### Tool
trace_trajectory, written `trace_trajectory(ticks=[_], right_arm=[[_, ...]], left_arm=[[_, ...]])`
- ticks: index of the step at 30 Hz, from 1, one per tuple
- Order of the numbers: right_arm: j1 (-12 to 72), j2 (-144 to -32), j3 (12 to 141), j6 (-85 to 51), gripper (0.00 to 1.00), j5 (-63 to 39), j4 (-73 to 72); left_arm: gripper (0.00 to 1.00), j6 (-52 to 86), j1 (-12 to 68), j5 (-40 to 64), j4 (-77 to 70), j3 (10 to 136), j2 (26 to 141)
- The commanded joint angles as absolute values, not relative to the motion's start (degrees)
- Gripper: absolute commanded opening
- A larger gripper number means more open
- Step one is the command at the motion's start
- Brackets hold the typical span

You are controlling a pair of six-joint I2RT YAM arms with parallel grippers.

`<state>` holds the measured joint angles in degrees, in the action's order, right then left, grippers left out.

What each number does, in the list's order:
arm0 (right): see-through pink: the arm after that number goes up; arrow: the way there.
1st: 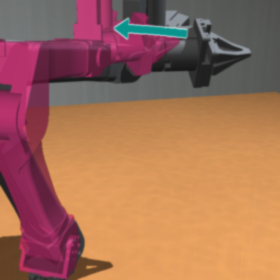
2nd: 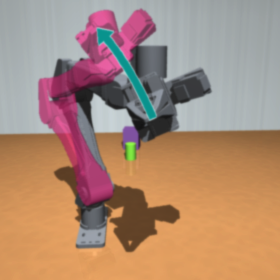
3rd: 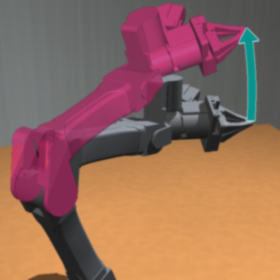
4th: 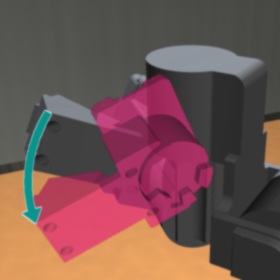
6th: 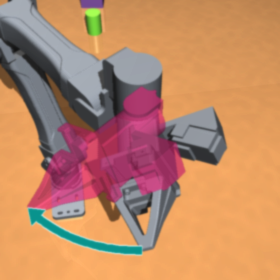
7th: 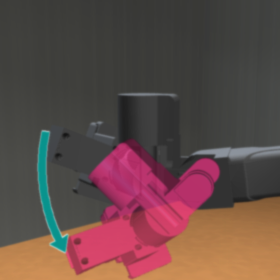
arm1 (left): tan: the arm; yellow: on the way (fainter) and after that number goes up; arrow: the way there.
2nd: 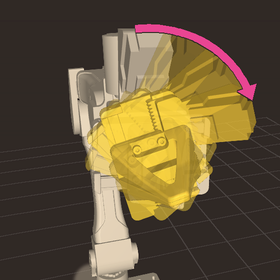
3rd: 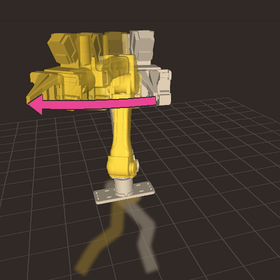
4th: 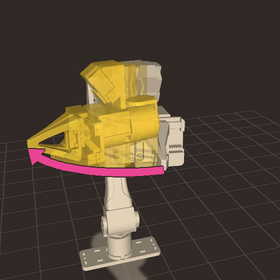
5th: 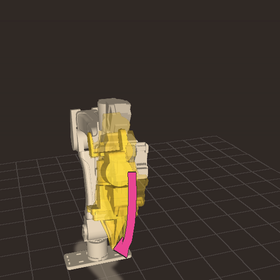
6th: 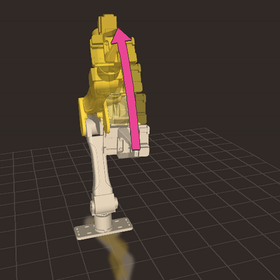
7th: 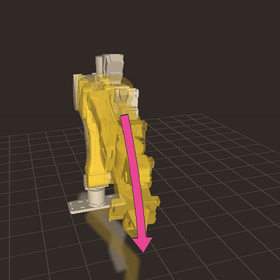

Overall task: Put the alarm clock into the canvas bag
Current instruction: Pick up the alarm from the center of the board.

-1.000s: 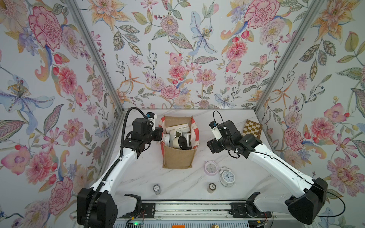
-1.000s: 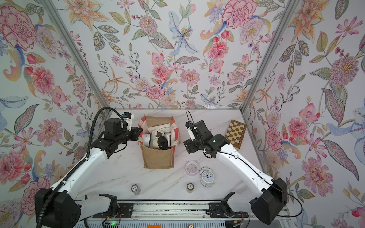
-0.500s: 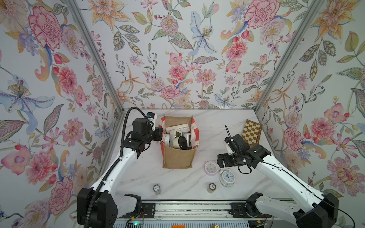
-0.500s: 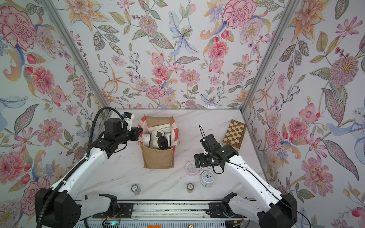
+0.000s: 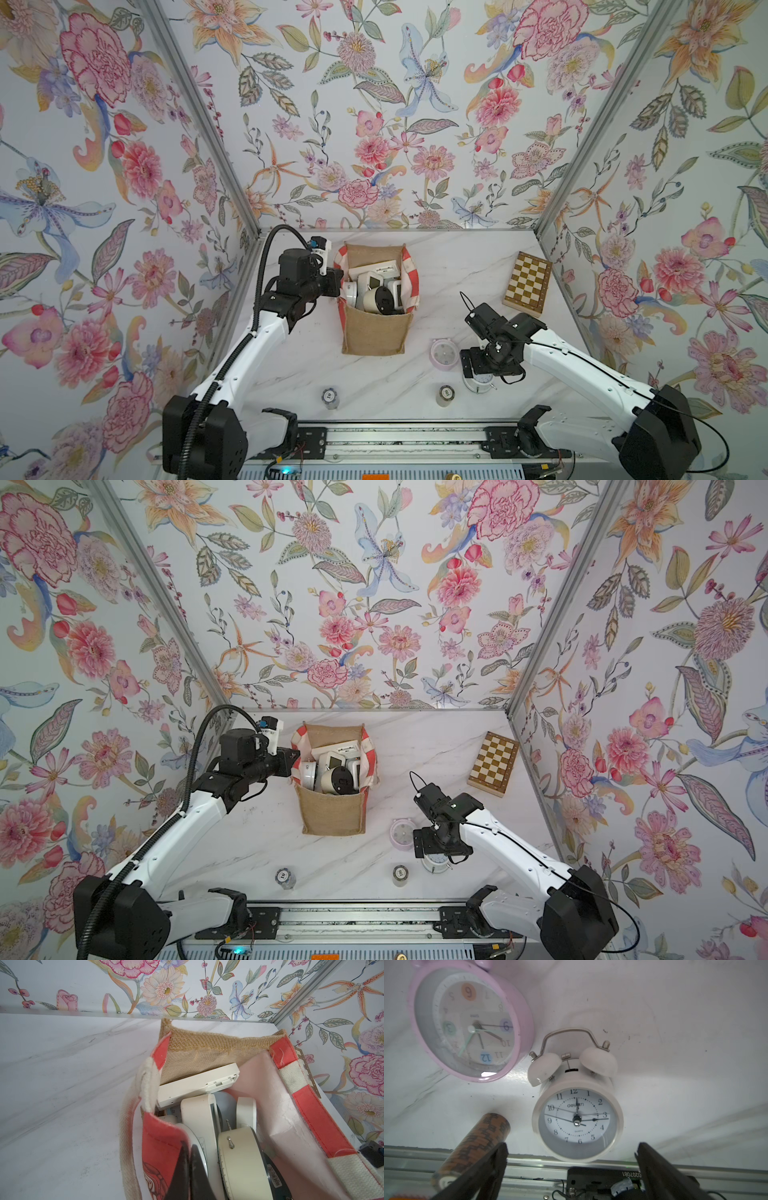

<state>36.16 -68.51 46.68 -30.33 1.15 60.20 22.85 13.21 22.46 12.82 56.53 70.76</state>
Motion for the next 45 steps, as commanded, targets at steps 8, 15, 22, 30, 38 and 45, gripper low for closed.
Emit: trace_trajectory(ticks=[8, 15, 22, 30, 38, 45], right_arm=[[36.3, -71.7, 43.0, -34.4, 0.94, 2.8, 54.3], [36.2, -72.4, 43.4, -34.6, 0.84, 3.8, 54.1], [35.8, -71.4, 43.4, -34.4, 0.69, 4.0, 54.1], [34.9, -68.0, 47.8, -34.0, 0.59, 4.5, 55.7], [32.9, -69.2, 59.4, -28.8, 0.58, 6.2, 58.9], [32.5, -76.4, 74.0, -22.2, 0.58, 4.9, 58.7]], left_arm=[[0.01, 21.5, 13.6, 21.3, 10.0, 55.7, 69.2], [0.02, 21.4, 13.6, 21.1, 10.1, 55.7, 69.3], [0.12, 21.4, 13.6, 21.1, 10.1, 56.1, 69.8], [0.33, 20.9, 13.6, 19.5, 11.7, 55.7, 70.0], [0.29, 20.6, 13.5, 20.4, 12.4, 55.5, 70.7], [0.18, 20.1, 13.6, 20.4, 13.0, 55.5, 71.7]])
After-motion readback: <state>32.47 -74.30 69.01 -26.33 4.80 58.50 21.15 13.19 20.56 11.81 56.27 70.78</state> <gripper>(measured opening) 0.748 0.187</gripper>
